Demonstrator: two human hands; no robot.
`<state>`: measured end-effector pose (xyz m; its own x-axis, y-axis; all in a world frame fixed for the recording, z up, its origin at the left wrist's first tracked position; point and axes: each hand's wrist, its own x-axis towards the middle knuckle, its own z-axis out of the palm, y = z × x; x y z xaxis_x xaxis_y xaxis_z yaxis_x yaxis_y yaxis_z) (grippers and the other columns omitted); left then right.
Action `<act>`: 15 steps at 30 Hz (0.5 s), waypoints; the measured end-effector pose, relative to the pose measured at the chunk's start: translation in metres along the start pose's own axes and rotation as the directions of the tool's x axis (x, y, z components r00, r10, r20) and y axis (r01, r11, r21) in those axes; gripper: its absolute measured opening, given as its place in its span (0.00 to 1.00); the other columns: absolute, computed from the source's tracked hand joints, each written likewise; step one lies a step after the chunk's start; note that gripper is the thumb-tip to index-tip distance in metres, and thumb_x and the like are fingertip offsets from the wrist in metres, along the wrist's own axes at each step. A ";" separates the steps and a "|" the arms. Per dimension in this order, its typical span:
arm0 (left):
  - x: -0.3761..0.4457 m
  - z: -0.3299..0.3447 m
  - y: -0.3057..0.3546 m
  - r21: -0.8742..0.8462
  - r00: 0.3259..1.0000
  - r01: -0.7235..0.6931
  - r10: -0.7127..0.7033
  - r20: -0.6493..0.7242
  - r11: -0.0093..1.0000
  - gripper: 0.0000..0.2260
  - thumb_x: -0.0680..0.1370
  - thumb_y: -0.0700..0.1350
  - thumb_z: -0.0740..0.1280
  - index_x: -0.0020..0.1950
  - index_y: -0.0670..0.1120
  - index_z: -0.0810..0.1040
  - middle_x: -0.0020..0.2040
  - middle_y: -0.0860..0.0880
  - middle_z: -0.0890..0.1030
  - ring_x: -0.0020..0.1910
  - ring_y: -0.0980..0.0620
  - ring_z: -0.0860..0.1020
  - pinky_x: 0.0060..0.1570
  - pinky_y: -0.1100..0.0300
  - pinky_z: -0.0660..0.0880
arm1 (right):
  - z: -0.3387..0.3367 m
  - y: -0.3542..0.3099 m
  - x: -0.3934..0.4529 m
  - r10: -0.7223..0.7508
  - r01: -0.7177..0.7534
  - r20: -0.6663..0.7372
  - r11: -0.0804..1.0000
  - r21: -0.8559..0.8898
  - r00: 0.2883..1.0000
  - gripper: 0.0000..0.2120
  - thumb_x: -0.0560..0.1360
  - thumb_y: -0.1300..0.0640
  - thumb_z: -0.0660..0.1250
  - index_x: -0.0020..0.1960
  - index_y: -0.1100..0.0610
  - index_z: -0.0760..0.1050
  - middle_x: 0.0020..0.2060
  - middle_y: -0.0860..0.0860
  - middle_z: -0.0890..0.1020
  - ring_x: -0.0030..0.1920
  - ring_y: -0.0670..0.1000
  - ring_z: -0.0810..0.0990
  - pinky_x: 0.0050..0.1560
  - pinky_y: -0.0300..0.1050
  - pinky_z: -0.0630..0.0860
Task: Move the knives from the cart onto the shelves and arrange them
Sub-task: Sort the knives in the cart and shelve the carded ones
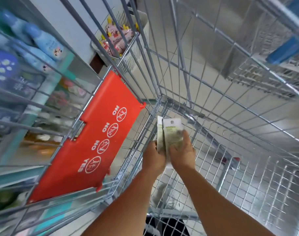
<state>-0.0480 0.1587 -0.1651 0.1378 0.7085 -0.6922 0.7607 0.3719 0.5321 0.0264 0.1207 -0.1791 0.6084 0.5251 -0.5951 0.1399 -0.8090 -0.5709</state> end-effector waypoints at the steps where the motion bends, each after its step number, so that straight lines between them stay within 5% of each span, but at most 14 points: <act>1: -0.004 0.001 0.000 0.001 1.000 0.006 -0.005 -0.005 1.000 0.08 0.80 0.48 0.61 0.56 0.48 0.74 0.46 0.51 0.78 0.40 0.51 0.74 0.31 0.61 0.65 | -0.002 0.000 -0.002 0.003 -0.003 0.015 1.000 0.015 1.000 0.29 0.72 0.61 0.60 0.70 0.45 0.58 0.56 0.51 0.80 0.55 0.55 0.78 0.63 0.56 0.72; 5: -0.024 -0.004 0.002 -0.055 0.999 0.042 -0.044 -0.026 0.998 0.08 0.80 0.49 0.61 0.57 0.49 0.74 0.47 0.50 0.79 0.40 0.50 0.75 0.30 0.62 0.67 | -0.017 -0.003 -0.015 -0.027 0.022 0.048 0.994 0.103 0.998 0.33 0.72 0.59 0.64 0.74 0.43 0.56 0.60 0.53 0.75 0.48 0.55 0.81 0.45 0.52 0.81; 12: -0.080 -0.032 0.036 -0.185 0.990 -0.024 -0.002 -0.139 0.982 0.09 0.78 0.40 0.60 0.55 0.50 0.75 0.49 0.48 0.81 0.50 0.45 0.79 0.46 0.57 0.73 | -0.067 -0.034 -0.064 -0.202 0.191 0.044 0.964 0.187 0.978 0.32 0.76 0.55 0.67 0.75 0.45 0.55 0.63 0.42 0.71 0.60 0.48 0.73 0.56 0.39 0.66; 15: -0.111 -0.052 0.051 -0.174 0.974 -0.113 0.074 -0.215 0.978 0.16 0.77 0.39 0.60 0.63 0.51 0.74 0.55 0.50 0.81 0.55 0.47 0.78 0.52 0.57 0.73 | -0.093 -0.057 -0.091 -0.261 0.242 0.073 0.949 0.200 0.963 0.33 0.77 0.55 0.66 0.76 0.46 0.53 0.54 0.48 0.76 0.48 0.49 0.75 0.47 0.36 0.65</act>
<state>-0.0576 0.1298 -0.0356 0.0544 0.8462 -0.5301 0.6180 0.3884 0.6835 0.0355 0.0945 -0.0393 0.4922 0.7360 -0.4648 0.1240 -0.5878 -0.7995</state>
